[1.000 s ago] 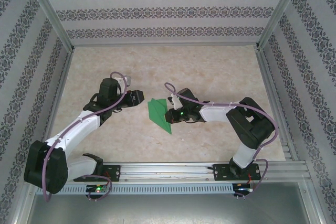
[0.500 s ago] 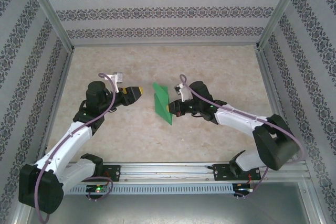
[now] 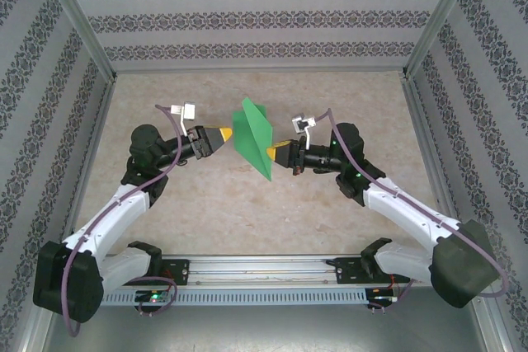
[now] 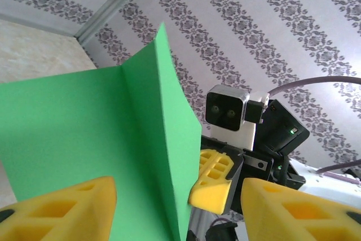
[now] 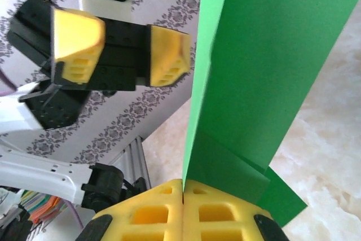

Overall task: Fold a paper plane with a square sheet of paper (fold left side to right side)
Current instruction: Turn over the paper at the center of the table.

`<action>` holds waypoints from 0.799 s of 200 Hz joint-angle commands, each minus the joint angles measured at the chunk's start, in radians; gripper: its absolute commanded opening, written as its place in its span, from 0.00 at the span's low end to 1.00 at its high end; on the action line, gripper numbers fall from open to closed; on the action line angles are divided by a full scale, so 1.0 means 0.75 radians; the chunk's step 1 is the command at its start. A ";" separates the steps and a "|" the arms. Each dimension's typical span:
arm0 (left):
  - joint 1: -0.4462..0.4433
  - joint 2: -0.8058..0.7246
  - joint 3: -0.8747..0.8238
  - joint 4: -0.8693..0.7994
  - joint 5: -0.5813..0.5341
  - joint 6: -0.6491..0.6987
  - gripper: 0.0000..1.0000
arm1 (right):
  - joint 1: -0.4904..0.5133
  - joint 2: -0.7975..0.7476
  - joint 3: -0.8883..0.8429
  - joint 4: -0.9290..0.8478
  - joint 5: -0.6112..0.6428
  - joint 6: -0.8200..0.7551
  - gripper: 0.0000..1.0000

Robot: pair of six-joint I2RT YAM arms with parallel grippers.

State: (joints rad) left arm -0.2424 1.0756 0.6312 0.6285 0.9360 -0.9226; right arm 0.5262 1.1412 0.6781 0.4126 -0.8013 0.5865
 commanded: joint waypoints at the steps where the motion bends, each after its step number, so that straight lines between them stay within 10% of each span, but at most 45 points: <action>1: -0.019 0.015 -0.005 0.177 0.065 -0.068 0.59 | 0.012 -0.018 -0.017 0.103 -0.050 0.048 0.00; 160: -0.126 0.122 0.050 -0.024 -0.011 0.087 0.50 | 0.126 0.094 0.059 0.139 -0.039 0.042 0.00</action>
State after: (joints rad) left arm -0.3218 1.1667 0.6327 0.6403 0.9447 -0.9092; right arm 0.6117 1.2076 0.6876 0.4690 -0.8135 0.6254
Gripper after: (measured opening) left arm 0.519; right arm 0.048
